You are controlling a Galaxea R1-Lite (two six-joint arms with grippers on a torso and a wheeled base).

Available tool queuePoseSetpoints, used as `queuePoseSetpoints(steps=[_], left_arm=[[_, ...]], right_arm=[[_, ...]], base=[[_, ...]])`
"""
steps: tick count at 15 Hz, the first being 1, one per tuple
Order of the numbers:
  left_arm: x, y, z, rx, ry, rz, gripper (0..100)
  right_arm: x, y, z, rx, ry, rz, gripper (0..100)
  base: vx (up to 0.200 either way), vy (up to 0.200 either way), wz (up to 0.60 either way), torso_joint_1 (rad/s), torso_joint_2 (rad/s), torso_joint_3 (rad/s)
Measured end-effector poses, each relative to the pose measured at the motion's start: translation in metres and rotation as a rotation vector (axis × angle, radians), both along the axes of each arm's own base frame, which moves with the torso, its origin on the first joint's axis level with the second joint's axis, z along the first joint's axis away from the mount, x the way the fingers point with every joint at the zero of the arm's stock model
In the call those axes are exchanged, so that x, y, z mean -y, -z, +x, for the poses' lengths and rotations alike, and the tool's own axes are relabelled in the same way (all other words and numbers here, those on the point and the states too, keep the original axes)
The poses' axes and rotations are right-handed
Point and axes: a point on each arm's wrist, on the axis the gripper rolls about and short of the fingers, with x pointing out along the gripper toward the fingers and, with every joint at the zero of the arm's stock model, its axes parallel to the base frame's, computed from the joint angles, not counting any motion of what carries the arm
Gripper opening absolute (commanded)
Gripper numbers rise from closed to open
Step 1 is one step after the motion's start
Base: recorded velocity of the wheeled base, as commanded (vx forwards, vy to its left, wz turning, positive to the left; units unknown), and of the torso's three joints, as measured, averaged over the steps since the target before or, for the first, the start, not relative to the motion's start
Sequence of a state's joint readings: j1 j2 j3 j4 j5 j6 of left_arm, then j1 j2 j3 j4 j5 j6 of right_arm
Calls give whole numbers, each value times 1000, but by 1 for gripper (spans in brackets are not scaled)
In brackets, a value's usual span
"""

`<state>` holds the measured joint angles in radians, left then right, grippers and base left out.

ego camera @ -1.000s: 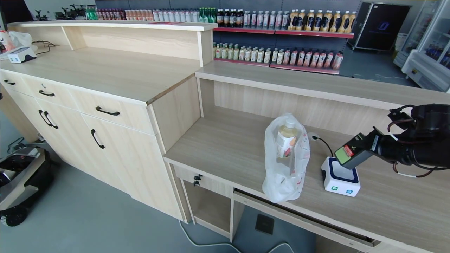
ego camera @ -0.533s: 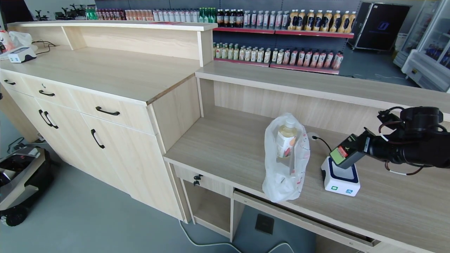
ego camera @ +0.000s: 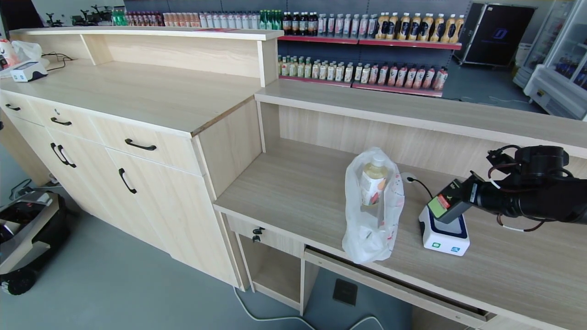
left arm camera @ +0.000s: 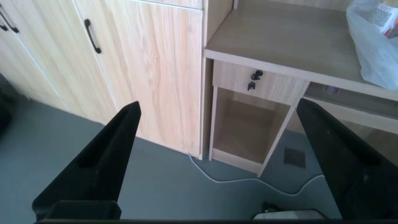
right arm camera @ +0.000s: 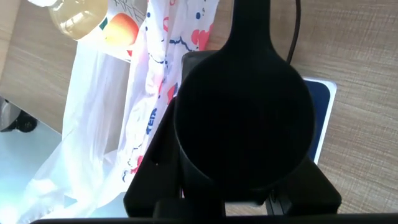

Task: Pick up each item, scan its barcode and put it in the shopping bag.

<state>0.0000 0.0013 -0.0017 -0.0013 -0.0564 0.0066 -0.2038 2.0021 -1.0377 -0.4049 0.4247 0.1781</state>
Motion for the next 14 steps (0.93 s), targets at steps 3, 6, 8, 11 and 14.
queuePoseSetpoints(steps=[3,6,8,11,14], left_arm=[[0,0,0,0,0,0,100],[0,0,0,0,0,0,100],[0,0,0,0,0,0,100],[0,0,0,0,0,0,100],[0,0,0,0,0,0,100]], right_arm=[[0,3,1,-8,-1,1,0],[0,3,3,-4,-1,0,0],[0,1,5,6,-3,-3,0],[0,0,8,13,-6,-4,0],[0,0,9,12,-6,-5,0]], base=[[0,0,0,0,0,0],[0,0,0,0,0,0],[0,0,0,0,0,0],[0,0,0,0,0,0],[0,0,0,0,0,0]])
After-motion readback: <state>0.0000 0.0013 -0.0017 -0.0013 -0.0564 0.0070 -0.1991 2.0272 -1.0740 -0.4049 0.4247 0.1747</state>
